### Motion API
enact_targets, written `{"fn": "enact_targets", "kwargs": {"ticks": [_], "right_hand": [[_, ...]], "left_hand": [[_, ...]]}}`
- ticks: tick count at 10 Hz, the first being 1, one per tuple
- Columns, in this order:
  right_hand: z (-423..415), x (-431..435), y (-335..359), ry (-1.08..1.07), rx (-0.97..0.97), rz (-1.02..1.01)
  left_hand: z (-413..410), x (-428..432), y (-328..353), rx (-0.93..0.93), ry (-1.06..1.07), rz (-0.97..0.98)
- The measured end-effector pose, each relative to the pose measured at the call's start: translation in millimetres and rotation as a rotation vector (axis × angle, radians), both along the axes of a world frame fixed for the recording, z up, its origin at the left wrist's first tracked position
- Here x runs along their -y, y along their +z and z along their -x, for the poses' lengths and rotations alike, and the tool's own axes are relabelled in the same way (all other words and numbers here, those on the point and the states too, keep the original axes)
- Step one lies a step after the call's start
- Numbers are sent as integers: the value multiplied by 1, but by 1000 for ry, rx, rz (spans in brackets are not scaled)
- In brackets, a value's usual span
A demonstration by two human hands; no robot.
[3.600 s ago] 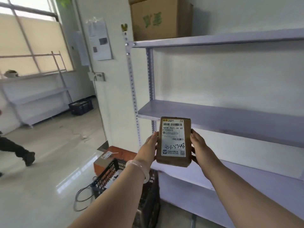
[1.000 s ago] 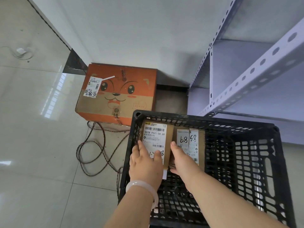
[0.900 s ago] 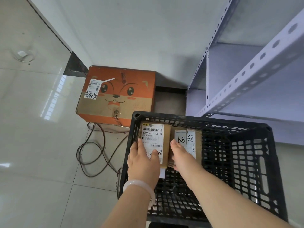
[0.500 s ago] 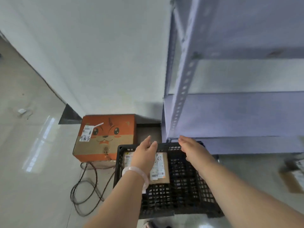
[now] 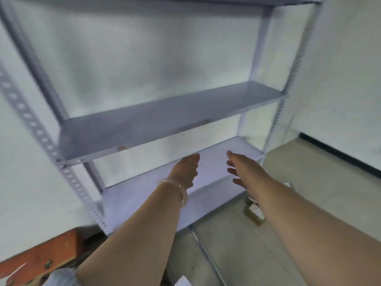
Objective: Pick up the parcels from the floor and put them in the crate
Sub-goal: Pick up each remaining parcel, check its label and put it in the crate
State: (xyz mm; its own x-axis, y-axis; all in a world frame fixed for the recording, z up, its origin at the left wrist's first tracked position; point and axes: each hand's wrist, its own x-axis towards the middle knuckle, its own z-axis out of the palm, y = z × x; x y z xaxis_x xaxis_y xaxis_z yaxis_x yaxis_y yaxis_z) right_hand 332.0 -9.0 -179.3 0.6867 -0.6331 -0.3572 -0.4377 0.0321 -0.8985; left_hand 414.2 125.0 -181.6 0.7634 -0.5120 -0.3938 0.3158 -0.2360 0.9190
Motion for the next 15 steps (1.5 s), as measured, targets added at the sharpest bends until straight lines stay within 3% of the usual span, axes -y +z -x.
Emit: {"fn": "enact_targets", "kwargs": {"ticks": [3,5,6,8,11,13,15], "right_hand": [[198,184,40,-390,81,0],[241,232,8,-450,-9,-45],[246,256,-14,-466,-55,-59],[212,324,-46,-443,-135,-62],[107,448,-76,-385,-151,-105],[94,539,-99,-386,-174,-116],[63,637,-169,-331,-361,-155]], "left_hand": [[138,197,23,37,-292,-9],[167,263,8,88,-343,-47],[159,294,-15,-1,-358,-43],[113,366,-62,-37,-314,-139],[7,487,-100,-214,-219,-84],[-25,577,-120,-68,-284,-181],[-55,638,-170,-150,-202,-303]]}}
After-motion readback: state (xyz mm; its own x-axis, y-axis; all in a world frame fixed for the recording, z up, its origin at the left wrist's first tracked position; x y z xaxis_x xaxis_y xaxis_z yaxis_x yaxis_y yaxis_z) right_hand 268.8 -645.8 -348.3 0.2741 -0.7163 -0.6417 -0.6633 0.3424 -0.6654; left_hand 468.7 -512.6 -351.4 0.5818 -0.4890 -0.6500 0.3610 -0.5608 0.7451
